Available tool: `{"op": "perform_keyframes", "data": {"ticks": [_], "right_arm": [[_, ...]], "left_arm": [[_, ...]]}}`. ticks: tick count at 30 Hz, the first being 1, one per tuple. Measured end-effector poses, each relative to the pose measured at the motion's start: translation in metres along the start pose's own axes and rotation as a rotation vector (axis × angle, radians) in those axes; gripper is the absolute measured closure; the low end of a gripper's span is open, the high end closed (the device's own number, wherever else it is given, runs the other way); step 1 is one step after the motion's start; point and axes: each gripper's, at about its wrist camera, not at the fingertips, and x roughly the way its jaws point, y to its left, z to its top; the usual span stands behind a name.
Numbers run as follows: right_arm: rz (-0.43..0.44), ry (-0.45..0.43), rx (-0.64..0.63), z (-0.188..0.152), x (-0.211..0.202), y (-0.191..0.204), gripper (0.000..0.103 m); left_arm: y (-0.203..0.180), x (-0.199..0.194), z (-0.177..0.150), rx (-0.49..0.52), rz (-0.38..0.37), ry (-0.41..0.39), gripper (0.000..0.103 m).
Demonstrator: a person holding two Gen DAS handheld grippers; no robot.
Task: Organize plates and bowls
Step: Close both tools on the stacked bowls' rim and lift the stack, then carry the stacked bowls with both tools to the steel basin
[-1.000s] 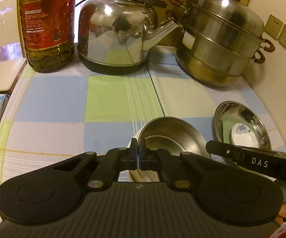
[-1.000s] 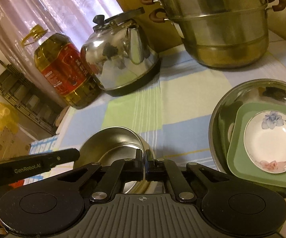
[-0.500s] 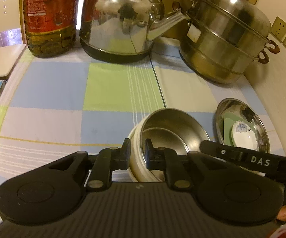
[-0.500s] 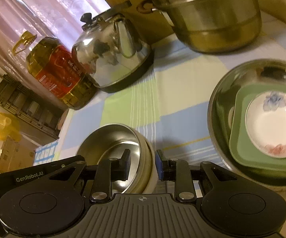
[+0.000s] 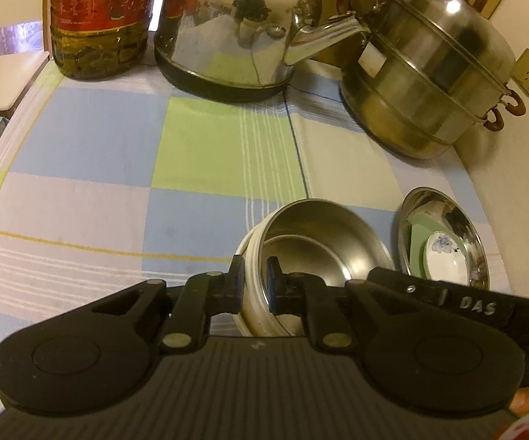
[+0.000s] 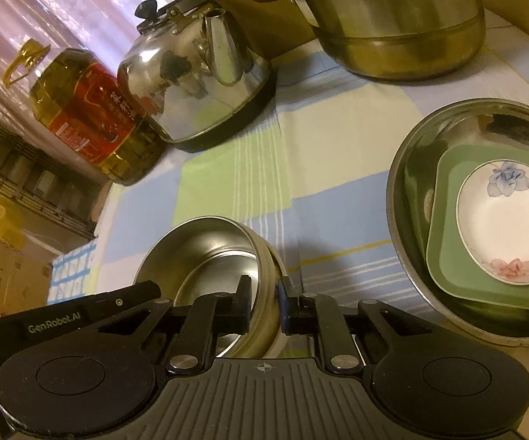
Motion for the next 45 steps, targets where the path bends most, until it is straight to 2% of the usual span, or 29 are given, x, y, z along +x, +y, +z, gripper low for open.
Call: {"op": "perform_keyframes", "data": {"ticks": [14,16,18,20,31,39,45], "right_arm": [[-0.018,0.021,-0.021,0.003,0.004,0.004,0.088],[-0.034,0.023,-0.036,0.003,0.005,0.005,0.084],[-0.052,0.020,-0.041,0.002,0.005,0.005,0.071],[-0.060,0.018,-0.042,0.001,0.006,0.004,0.067],[-0.027,0.051,0.023,-0.004,0.026,-0.006,0.068],[-0.047,0.046,0.011,-0.004,0.026,-0.006,0.077],[-0.058,0.053,0.008,-0.007,0.024,-0.005,0.080]], "left_arm": [[-0.004,0.000,0.000,0.025,0.028,0.005,0.092],[-0.006,0.002,0.000,0.036,0.050,0.002,0.087],[-0.006,0.003,0.000,0.039,0.063,0.003,0.078],[-0.005,0.006,0.000,0.039,0.062,0.008,0.077],[-0.002,0.023,-0.003,0.028,0.035,0.042,0.079],[0.000,0.023,-0.005,0.024,0.029,0.037,0.079],[-0.003,0.018,-0.012,0.039,0.032,0.043,0.079]]}}
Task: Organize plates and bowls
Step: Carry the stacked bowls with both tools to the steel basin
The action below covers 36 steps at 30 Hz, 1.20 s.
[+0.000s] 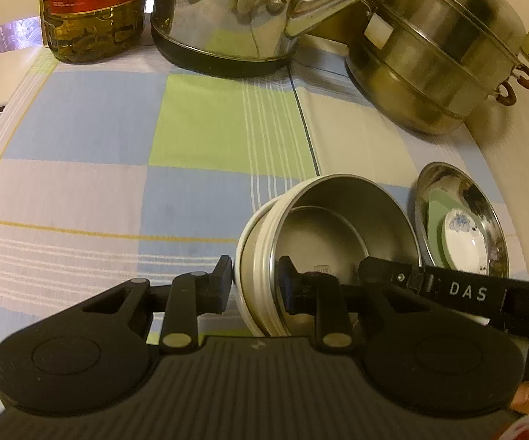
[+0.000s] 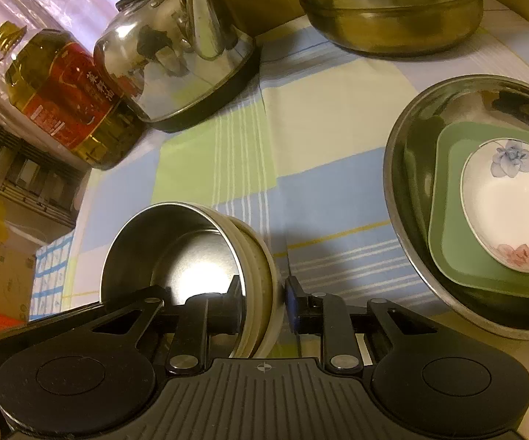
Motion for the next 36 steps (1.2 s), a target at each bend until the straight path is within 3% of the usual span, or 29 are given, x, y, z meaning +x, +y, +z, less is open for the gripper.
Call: {"op": "perform_keyframes", "data": {"ticks": [17,36], "right_arm": [[-0.030,0.017,0.024,-0.034,-0.046,-0.014,0.080],[-0.141,-0.021,0.157,-0.087,-0.135,-0.103,0.080]], "left_arm": [[-0.027,-0.029,-0.039,0.032,-0.032,0.033,0.079],[-0.131,-0.029,-0.102,0.166,-0.144,0.109,0.079]]}}
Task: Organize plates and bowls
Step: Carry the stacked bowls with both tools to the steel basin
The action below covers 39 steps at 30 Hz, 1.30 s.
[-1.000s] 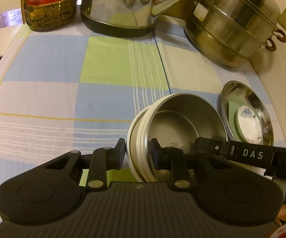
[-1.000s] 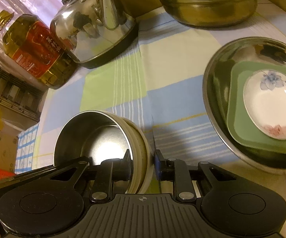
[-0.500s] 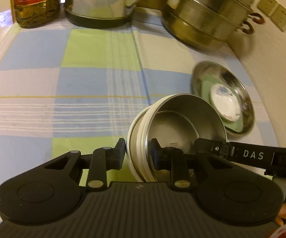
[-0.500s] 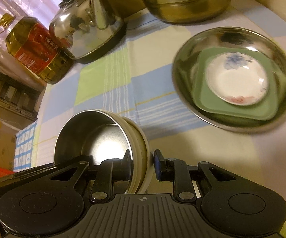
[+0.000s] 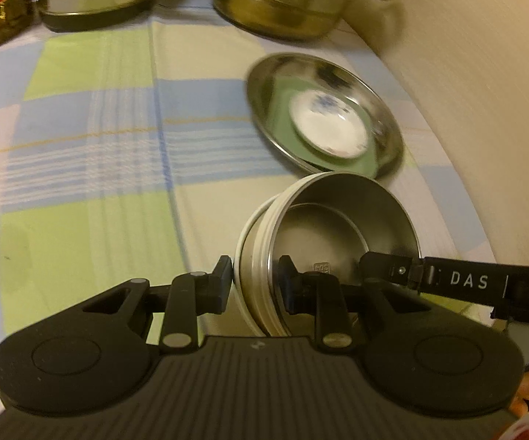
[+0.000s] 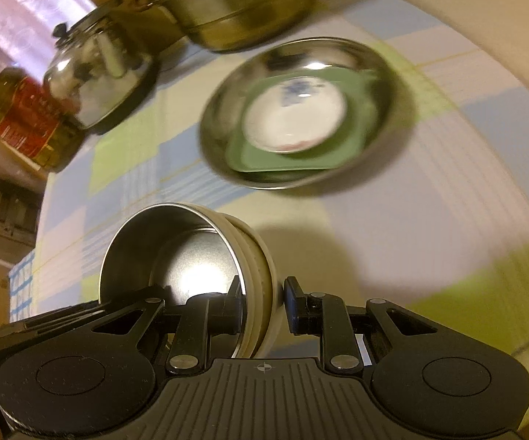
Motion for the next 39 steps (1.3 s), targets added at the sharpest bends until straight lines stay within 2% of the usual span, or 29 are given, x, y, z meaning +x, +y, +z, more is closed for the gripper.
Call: {"op": "perform_keyframes", "data": {"ticks": [12,24,32,39], "right_arm": [[-0.009,-0.001,-0.028,-0.002,-0.024,-0.039,0.080],[0.041,-0.017,-0.131,-0.002,-0.022,-0.044,0.080],[0.054,-0.029,-0.127,-0.006,-0.024,-0.047,0.080],[0.061,-0.035,-0.070,-0.010,-0.025,-0.052,0.080]], "left_arm": [[-0.047,0.006,-0.020,-0.004,0.019,-0.019,0.079],[-0.053,0.003,-0.029,-0.076,0.075,-0.078,0.080],[-0.066,0.003,-0.033,-0.072,0.145,-0.114,0.080],[-0.066,0.003,-0.034,-0.078,0.147,-0.120,0.080]]}}
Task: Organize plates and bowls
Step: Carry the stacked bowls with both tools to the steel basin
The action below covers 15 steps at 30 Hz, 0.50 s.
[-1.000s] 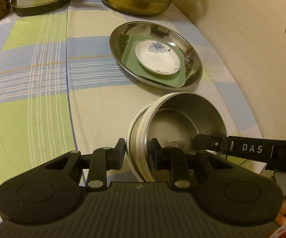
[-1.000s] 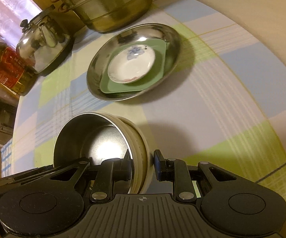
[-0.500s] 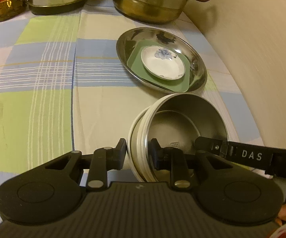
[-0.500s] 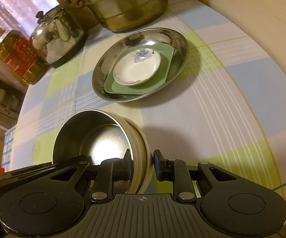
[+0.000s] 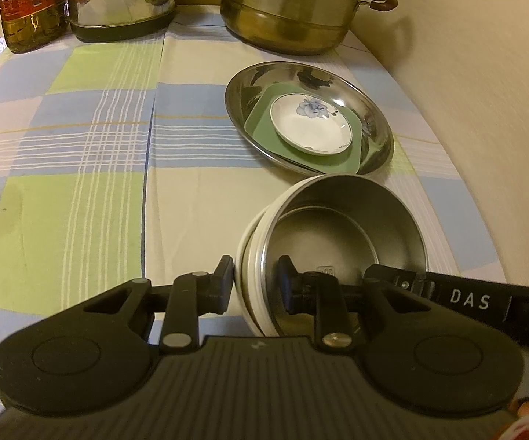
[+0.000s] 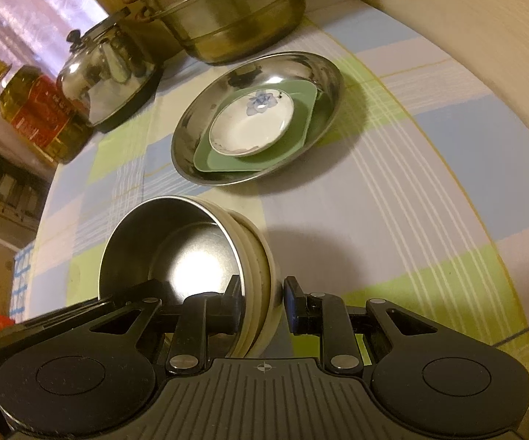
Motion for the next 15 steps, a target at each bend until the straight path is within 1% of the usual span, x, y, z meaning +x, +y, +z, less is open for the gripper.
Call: {"op": "perform_keyframes", "data": {"ticks": [4,9,15], "right_arm": [[0.000,-0.015,0.036,-0.001,-0.001,-0.002,0.080],[0.007,-0.038,0.099,-0.004,-0.002,-0.006,0.080],[-0.025,-0.051,0.099,-0.007,-0.003,-0.001,0.080]], "left_arm": [[0.003,0.001,0.002,0.006,-0.019,0.008,0.080],[0.008,0.002,0.002,0.039,-0.061,0.012,0.080],[0.011,0.005,0.005,0.079,-0.101,0.031,0.080]]}}
